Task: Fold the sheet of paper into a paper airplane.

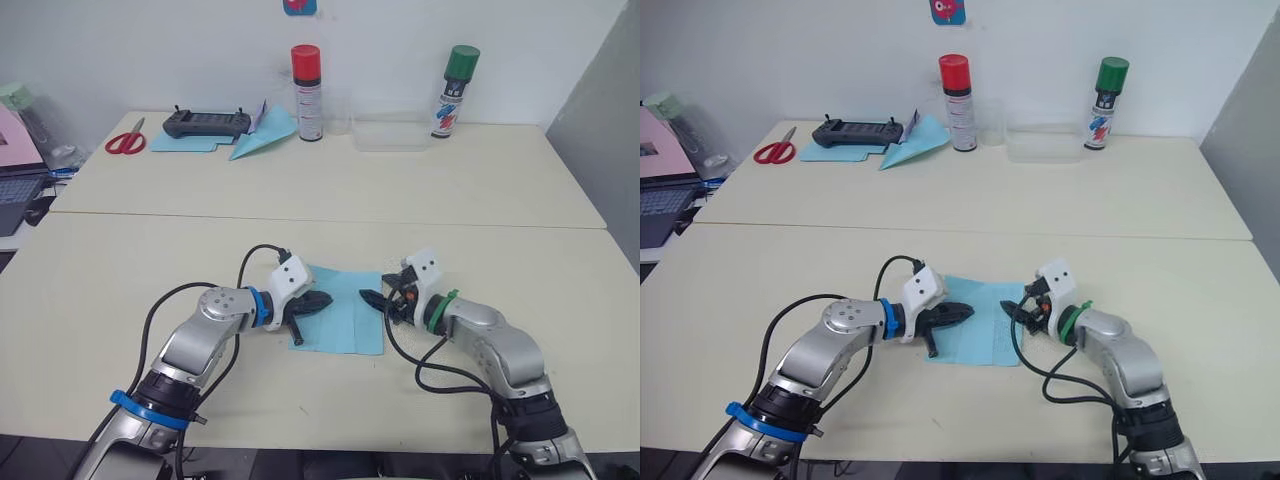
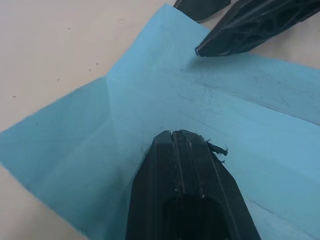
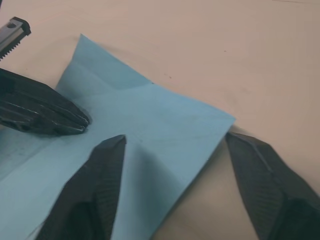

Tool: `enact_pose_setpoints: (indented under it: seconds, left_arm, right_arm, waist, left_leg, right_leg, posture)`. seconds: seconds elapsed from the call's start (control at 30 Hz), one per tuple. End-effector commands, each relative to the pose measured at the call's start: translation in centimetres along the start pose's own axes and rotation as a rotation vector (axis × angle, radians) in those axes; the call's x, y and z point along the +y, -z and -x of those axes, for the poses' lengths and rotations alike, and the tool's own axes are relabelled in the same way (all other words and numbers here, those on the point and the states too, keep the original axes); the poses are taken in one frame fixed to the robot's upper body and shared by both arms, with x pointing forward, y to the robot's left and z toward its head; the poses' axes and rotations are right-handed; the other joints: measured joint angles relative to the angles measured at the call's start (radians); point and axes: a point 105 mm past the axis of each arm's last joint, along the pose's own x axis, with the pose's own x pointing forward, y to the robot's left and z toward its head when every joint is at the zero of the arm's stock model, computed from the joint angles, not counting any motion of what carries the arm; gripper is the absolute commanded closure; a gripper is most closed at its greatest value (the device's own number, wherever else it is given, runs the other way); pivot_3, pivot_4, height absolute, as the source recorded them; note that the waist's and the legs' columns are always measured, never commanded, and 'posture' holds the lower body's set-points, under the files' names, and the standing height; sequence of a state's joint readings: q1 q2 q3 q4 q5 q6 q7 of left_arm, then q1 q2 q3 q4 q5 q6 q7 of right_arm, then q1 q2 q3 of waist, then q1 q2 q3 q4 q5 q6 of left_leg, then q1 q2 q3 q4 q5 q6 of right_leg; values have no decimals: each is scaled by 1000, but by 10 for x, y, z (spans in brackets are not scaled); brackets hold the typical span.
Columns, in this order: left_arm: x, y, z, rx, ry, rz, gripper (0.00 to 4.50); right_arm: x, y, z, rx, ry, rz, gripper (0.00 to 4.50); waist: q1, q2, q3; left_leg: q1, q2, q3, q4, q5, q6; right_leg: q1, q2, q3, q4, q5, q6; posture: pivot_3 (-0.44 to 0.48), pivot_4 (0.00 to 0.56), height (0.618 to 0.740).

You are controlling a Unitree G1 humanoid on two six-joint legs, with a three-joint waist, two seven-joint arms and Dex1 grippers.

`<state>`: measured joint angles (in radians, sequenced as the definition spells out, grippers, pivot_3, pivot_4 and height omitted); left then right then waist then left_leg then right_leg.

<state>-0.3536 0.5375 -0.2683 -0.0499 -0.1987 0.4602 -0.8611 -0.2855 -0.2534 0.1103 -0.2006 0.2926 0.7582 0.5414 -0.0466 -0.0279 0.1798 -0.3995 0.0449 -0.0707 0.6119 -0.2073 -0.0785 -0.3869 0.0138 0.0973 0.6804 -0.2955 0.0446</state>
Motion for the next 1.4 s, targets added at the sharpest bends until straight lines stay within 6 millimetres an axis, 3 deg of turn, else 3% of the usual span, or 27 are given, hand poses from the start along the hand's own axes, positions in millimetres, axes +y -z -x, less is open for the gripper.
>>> enact_pose_setpoints:
  seconds: [0.03,0.17,0.2,0.43,0.83,1.4]
  left_arm:
    - [-4,8,-4,36,2,16,4500]
    - [-4,9,-3,37,-2,19,4500]
    - [-4,9,-3,36,-3,20,4500]
    - [-5,10,-2,40,-6,21,4500]
    - [-4,10,-2,42,-2,15,4500]
    - [5,-10,0,-27,14,26,4500]
  right_arm:
    - [1,-14,1,-57,-7,45,2704]
    - [1,-14,2,-52,-15,151,4273]
    - [2,-14,2,-53,-19,170,4491]
    - [17,-11,0,-39,-107,371,4491]
    - [32,-2,-3,-9,-186,429,4491]
    - [21,9,-10,60,-157,570,4491]
  waist:
    - [0,0,0]
    - [0,0,0]
    - [0,0,0]
    - [0,0,0]
    - [0,0,0]
    - [3,0,0]
  left_leg:
    - [0,0,0,0,0,0]
    - [0,0,0,0,0,0]
    - [0,0,0,0,0,0]
    - [0,0,0,0,0,0]
    - [0,0,0,0,0,0]
    - [0,0,0,0,0,0]
  right_leg:
    - [0,0,0,0,0,0]
    - [0,0,0,0,0,0]
    - [0,0,0,0,0,0]
    - [0,0,0,0,0,0]
    - [0,0,0,0,0,0]
    - [0,0,0,0,0,0]
  posture:
    - [0,150,740]
    - [0,150,740]
    - [0,150,740]
    - [0,150,740]
    - [0,150,740]
    - [0,150,740]
